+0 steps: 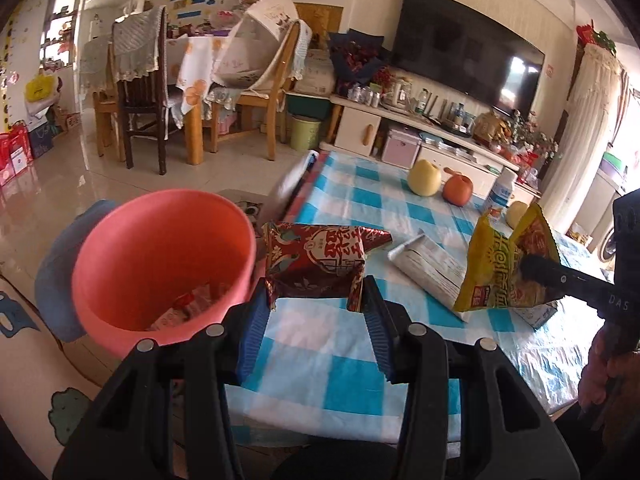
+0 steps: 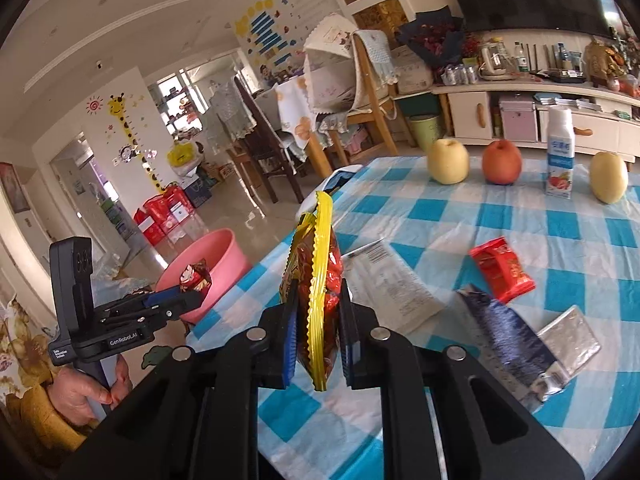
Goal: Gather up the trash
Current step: 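Carry the chip bag and candy wrapper to the pink bucket and open both tools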
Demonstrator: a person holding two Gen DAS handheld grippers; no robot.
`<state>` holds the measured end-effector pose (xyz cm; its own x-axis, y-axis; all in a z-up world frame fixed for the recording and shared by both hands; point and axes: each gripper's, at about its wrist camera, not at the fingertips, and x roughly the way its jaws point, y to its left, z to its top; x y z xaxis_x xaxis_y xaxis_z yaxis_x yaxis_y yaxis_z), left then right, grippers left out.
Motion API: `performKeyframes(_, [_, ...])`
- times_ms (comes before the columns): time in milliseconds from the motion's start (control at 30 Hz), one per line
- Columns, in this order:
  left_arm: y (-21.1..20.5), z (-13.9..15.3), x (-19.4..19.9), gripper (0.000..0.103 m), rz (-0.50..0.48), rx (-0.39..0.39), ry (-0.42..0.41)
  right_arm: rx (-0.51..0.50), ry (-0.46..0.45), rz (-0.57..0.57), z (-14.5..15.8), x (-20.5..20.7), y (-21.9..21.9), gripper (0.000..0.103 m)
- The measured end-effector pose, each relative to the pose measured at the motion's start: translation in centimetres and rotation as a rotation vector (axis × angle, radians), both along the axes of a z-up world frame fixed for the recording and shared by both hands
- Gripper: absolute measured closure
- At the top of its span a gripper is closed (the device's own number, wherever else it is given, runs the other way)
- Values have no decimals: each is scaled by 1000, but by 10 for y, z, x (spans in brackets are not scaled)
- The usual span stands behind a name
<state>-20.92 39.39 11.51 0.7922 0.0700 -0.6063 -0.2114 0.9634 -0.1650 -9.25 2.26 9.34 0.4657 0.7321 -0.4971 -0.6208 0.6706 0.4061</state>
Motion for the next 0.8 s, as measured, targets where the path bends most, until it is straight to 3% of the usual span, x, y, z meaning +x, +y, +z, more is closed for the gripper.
performKeyframes(300, [89, -6, -7, 55, 193, -50, -9, -17, 32, 180, 16, -8, 122, 85])
performKeyframes(600, [131, -26, 12, 54, 265, -51, 51, -62, -11, 299, 33, 3, 243, 85])
performKeyframes(800, [140, -51, 14, 23, 312, -77, 107, -115, -13, 327, 14, 13, 298, 82])
